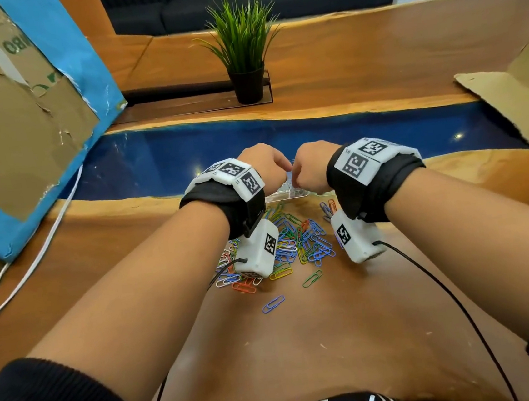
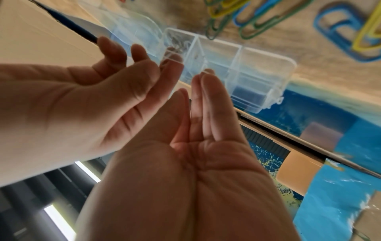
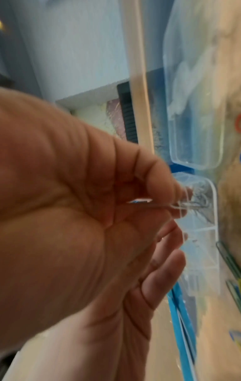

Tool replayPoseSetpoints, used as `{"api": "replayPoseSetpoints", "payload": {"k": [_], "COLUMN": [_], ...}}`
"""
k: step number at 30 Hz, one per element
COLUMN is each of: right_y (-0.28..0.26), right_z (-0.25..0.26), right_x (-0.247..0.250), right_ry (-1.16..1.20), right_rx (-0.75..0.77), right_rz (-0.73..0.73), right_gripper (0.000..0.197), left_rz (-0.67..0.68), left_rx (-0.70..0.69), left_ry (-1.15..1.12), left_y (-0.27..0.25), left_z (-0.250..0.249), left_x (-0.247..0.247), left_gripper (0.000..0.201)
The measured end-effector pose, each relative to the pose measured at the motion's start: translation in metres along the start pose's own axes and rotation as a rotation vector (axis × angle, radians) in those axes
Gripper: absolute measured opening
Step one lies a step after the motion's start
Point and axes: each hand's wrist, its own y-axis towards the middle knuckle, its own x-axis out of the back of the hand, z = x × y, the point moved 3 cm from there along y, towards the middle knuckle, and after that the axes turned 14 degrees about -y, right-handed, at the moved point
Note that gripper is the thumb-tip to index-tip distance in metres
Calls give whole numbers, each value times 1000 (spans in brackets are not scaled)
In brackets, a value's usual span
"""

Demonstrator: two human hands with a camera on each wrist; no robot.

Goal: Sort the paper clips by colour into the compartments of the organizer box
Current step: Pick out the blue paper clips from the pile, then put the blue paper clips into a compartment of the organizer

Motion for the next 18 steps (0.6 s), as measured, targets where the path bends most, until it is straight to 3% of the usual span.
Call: {"api": "replayPoseSetpoints", "payload": {"k": [7, 10, 14, 18], "right_y": [5, 9, 10, 5], "right_z": [-10, -12, -21, -32], "right_x": [9, 5, 1, 6], "right_ry": [176, 250, 355, 305], "right_rx": [-134, -149, -165, -162], "right_rz": [-137, -118, -132, -167], "right_gripper": [22, 20, 20, 20], "left_rz": [0, 2, -6, -10], "left_rx": [-32, -39, -62, -73], "left_ry": [53, 46, -5, -26], "left_y": [-2, -2, -4, -13], "left_z": [0, 1, 6, 8], "left_x": [1, 1, 7, 22], "left_gripper": [33, 32, 26, 12]}}
